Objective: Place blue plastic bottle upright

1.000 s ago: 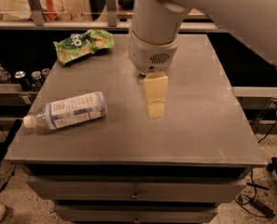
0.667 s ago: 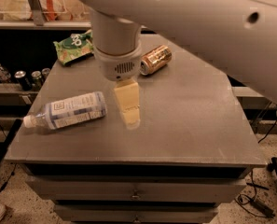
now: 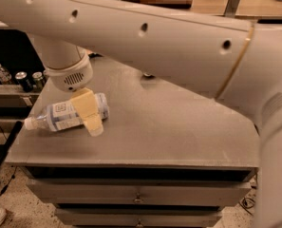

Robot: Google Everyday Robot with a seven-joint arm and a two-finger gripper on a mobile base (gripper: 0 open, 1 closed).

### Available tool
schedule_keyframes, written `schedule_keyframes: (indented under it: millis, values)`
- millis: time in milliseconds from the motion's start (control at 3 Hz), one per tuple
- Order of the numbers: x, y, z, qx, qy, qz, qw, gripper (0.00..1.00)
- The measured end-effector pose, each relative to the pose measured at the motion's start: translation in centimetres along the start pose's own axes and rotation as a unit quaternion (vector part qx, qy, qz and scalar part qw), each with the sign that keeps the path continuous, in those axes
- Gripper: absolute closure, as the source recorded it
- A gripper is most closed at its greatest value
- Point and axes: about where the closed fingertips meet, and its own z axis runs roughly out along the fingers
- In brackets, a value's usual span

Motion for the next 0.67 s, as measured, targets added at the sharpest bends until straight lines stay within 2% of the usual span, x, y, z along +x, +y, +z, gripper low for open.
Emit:
schedule_keyframes:
  millis: [333, 667]
  values:
    - [-2.3, -1.5, 1.2, -0.018, -0.004, 0.012, 0.9998, 0.0]
    - [-3.5, -2.2, 1.6, -0.014, -0.008, 0.048, 0.9987, 0.0]
